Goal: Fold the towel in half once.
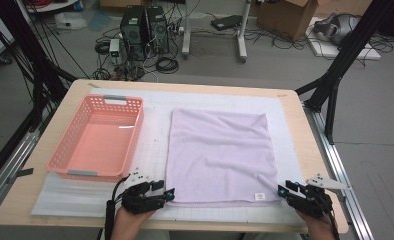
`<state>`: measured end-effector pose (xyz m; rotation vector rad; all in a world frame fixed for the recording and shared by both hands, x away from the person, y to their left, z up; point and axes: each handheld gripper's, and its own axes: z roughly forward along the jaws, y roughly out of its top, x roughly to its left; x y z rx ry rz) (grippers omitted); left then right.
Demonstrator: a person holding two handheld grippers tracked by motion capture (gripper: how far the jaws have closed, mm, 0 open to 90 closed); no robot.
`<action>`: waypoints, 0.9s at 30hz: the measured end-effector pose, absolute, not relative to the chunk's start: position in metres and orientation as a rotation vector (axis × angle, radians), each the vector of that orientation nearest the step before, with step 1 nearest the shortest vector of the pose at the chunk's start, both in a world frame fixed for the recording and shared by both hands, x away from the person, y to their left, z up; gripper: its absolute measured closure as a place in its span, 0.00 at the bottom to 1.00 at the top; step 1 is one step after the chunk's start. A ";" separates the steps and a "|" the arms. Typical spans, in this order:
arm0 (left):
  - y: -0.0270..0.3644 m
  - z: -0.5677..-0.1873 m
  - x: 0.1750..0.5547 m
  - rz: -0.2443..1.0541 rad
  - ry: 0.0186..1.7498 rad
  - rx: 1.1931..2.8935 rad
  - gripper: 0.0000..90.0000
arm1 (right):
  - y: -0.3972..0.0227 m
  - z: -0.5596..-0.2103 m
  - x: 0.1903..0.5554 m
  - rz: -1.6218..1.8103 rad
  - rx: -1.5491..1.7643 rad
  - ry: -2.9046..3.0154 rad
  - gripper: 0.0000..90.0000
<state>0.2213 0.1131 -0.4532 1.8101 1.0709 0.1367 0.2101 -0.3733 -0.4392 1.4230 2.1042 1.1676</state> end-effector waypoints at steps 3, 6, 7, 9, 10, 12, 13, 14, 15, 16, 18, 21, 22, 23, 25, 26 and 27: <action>0.107 -0.456 0.216 0.128 1.094 1.831 0.47 | -0.374 -0.439 0.196 1.181 1.439 2.094 0.65; 0.104 -0.456 0.211 0.142 1.111 1.822 0.49 | -0.375 -0.438 0.185 1.194 1.438 2.089 0.69; 0.102 -0.456 0.210 0.156 1.117 1.820 0.50 | -0.374 -0.438 0.183 1.185 1.442 2.093 0.71; 0.100 -0.456 0.206 0.192 1.123 1.824 0.53 | -0.372 -0.442 0.181 1.138 1.449 2.114 0.72; 0.099 -0.456 0.203 0.213 1.122 1.833 0.56 | -0.371 -0.445 0.182 1.141 1.459 2.117 0.71; 0.097 -0.457 0.200 0.268 1.119 1.851 0.65 | -0.367 -0.448 0.184 1.142 1.463 2.113 0.67; 0.097 -0.457 0.200 0.286 1.120 1.857 0.70 | -0.364 -0.450 0.186 1.127 1.458 2.113 0.67; 0.097 -0.457 0.200 0.301 1.126 1.857 0.76 | -0.361 -0.451 0.188 1.113 1.457 2.115 0.68; 0.099 -0.457 0.200 0.300 1.132 1.856 0.82 | -0.358 -0.451 0.188 1.087 1.451 2.099 0.71; 0.100 -0.458 0.201 0.278 1.139 1.846 0.88 | -0.354 -0.451 0.188 1.052 1.445 2.088 0.75; 0.103 -0.459 0.201 0.230 1.151 1.824 0.94 | -0.354 -0.450 0.186 1.052 1.453 2.098 0.93; 0.109 -0.457 0.198 0.188 1.158 1.795 0.95 | -0.358 -0.449 0.183 1.104 1.472 2.123 0.96; 0.112 -0.457 0.197 0.174 1.156 1.783 0.95 | -0.360 -0.448 0.182 1.119 1.470 2.133 0.96; 0.115 -0.456 0.194 0.163 1.158 1.770 0.95 | -0.362 -0.448 0.179 1.147 1.481 2.135 0.96; 0.118 -0.454 0.190 0.150 1.155 1.755 0.95 | -0.366 -0.444 0.174 1.207 1.493 2.131 0.97; 0.120 -0.454 0.188 0.145 1.149 1.756 0.95 | -0.367 -0.441 0.170 1.217 1.490 2.130 0.97; 0.121 -0.453 0.187 0.142 1.145 1.757 0.95 | -0.367 -0.439 0.166 1.218 1.491 2.133 0.97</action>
